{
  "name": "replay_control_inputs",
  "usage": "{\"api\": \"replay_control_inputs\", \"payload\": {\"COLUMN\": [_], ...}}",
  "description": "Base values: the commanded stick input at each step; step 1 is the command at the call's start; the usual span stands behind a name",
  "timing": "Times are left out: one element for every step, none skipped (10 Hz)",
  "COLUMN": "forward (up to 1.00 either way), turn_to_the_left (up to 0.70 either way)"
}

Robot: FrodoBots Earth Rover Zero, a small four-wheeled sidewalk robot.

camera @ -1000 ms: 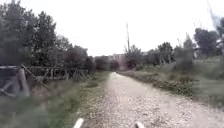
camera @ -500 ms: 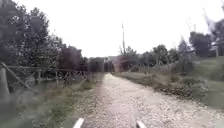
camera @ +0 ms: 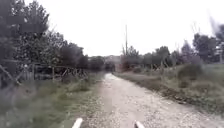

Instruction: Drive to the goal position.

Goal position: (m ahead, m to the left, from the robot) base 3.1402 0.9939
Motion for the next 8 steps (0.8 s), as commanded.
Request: {"api": "replay_control_inputs", "payload": {"forward": [0.7, 0.7, 0.7, 0.7, 0.7, 0.7, 0.7, 0.7], "turn_to_the_left": [0.0, 0.0, 0.0, 0.0, 0.0, 0.0, 0.0, 0.0]}}
